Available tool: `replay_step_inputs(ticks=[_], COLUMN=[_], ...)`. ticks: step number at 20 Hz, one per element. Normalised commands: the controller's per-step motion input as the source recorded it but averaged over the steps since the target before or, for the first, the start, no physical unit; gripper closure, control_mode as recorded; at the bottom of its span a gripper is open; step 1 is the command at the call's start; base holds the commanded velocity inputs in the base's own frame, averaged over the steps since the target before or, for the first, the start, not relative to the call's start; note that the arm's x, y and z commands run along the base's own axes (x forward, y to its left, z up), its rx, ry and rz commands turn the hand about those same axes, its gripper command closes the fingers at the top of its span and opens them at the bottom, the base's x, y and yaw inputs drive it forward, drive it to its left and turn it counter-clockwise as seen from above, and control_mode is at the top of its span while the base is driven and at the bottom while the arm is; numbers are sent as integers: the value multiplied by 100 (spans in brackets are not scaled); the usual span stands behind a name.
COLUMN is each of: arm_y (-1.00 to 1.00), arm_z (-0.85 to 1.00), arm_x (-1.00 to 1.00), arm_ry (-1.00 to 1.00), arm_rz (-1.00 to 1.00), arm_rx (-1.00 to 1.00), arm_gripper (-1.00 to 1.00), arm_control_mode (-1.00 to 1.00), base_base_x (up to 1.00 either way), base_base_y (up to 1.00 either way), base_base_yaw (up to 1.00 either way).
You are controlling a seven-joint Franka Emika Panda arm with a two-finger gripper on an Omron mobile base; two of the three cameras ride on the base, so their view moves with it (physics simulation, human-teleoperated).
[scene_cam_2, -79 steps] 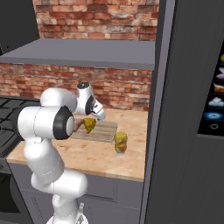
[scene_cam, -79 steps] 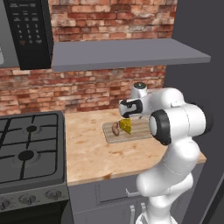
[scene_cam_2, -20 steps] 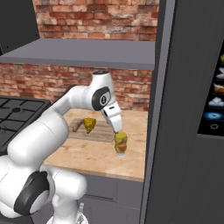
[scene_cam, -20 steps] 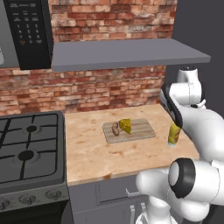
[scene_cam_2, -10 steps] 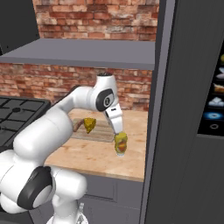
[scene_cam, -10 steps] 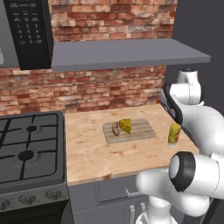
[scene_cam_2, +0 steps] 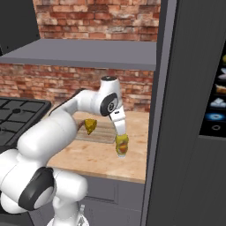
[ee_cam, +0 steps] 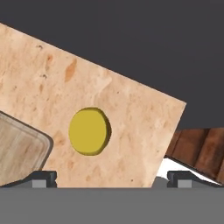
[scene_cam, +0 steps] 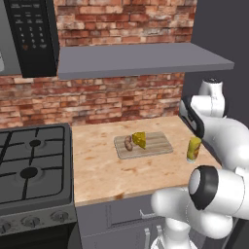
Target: Retrieve the reheated potato from the microwave, then place the potato, cheese, and condiment on the cutting board.
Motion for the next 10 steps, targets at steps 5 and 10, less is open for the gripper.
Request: replay_step_inputs(ticks=[5,10], arm_y=[-5,-6], arm_z=[-16,-16], arm_x=[15,13], arm_ry=[-6,-2], arm_rz=[-4,-3], arm_rx=[5,2], arm_gripper=[-100,-100], arm_control_mode=[-100,-100], base_base_x=[0,0], base_base_y=[0,0], base_base_yaw=[0,0])
